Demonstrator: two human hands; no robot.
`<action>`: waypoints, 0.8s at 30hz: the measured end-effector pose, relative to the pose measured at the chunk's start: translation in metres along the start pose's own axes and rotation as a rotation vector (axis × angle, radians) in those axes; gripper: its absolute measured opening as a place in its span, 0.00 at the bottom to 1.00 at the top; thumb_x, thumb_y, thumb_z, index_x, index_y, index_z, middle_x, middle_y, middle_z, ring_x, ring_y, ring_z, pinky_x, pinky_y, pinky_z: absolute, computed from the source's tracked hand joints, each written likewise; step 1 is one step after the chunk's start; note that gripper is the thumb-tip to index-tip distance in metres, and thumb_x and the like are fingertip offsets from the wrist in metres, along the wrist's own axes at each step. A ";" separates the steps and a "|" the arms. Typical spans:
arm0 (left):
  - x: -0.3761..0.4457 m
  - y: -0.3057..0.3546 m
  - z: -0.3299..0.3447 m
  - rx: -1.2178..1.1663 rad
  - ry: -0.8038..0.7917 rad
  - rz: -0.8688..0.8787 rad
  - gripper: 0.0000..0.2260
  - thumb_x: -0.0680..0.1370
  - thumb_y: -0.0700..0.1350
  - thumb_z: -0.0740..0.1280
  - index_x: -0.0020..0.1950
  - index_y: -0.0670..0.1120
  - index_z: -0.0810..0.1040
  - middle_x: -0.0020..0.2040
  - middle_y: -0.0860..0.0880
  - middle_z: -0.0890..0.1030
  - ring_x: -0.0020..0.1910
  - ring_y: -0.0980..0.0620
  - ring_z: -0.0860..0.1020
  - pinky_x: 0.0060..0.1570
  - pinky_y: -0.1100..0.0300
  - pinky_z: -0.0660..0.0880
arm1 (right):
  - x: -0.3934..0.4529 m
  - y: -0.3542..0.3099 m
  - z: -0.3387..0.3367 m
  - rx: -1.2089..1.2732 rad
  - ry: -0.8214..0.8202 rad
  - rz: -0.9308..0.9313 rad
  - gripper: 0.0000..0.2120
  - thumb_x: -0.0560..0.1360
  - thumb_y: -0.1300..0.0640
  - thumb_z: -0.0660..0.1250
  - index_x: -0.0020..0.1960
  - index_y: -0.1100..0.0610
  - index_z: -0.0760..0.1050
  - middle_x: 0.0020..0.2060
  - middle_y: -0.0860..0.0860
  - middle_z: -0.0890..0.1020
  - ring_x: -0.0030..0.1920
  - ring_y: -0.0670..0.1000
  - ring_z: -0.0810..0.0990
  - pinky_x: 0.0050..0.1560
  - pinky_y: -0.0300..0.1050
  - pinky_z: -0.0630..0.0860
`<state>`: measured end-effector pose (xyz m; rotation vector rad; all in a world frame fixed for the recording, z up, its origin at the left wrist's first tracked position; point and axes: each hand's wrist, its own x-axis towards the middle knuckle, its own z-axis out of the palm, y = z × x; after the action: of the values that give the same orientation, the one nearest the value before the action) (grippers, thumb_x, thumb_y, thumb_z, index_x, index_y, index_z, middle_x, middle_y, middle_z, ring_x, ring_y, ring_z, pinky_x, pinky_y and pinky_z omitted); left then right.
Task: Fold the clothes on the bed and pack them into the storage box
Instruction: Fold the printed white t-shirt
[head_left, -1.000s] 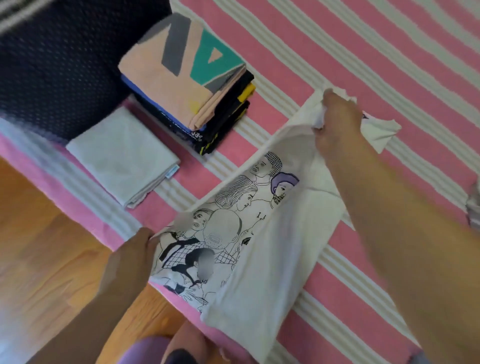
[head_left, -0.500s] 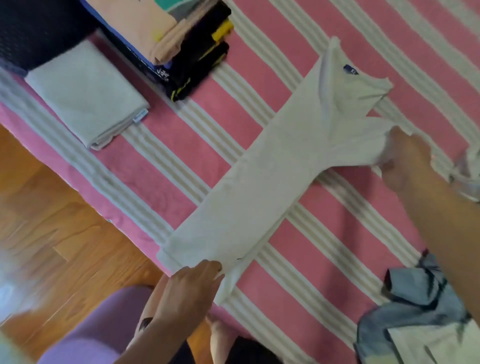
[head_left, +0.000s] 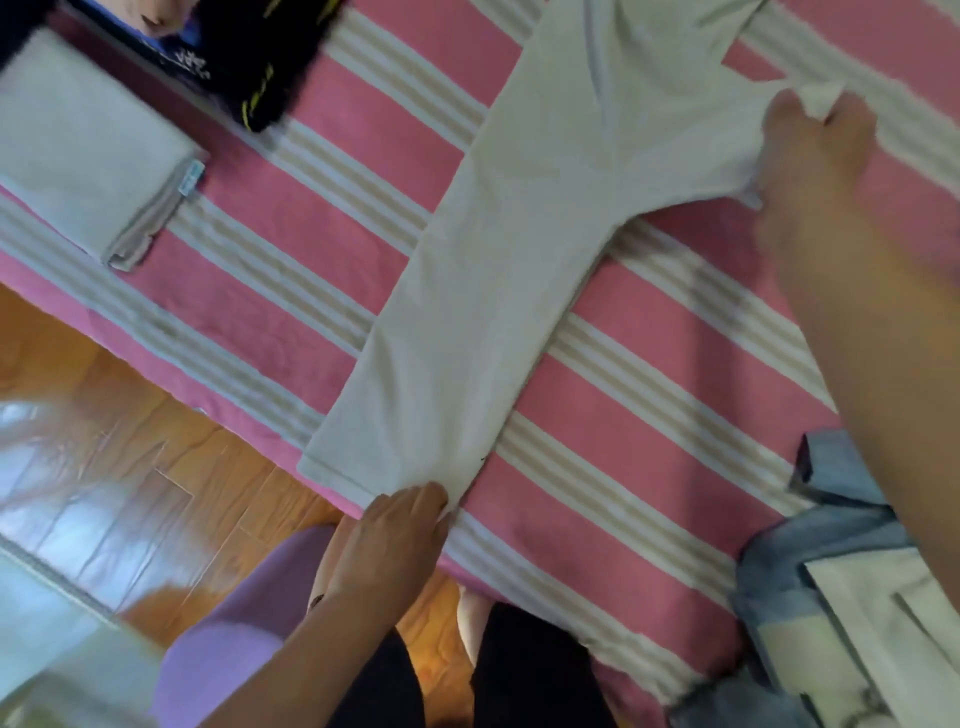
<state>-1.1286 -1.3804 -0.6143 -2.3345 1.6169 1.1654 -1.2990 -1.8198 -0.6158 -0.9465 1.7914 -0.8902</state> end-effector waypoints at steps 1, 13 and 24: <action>0.002 0.005 0.000 0.027 -0.033 0.026 0.06 0.81 0.48 0.66 0.45 0.52 0.71 0.38 0.56 0.76 0.36 0.52 0.77 0.38 0.59 0.71 | 0.000 0.008 -0.003 -0.009 -0.023 0.042 0.06 0.76 0.55 0.65 0.52 0.53 0.72 0.47 0.44 0.80 0.41 0.40 0.80 0.44 0.33 0.79; 0.197 0.065 -0.128 0.173 0.106 0.218 0.10 0.83 0.50 0.60 0.54 0.48 0.79 0.48 0.49 0.80 0.49 0.46 0.79 0.46 0.53 0.75 | 0.048 0.024 -0.022 0.138 -0.239 0.507 0.13 0.78 0.44 0.68 0.58 0.50 0.78 0.51 0.49 0.84 0.49 0.50 0.82 0.49 0.46 0.80; 0.422 0.093 -0.155 0.269 0.505 0.557 0.26 0.81 0.49 0.52 0.80 0.50 0.58 0.73 0.47 0.66 0.70 0.45 0.67 0.69 0.48 0.67 | -0.002 0.101 -0.022 0.024 0.336 0.064 0.13 0.71 0.66 0.67 0.49 0.51 0.82 0.43 0.49 0.85 0.46 0.54 0.84 0.42 0.49 0.79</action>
<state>-1.0556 -1.8183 -0.7311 -2.1696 2.5177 0.3476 -1.3424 -1.7690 -0.6951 -0.7517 2.0751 -1.0759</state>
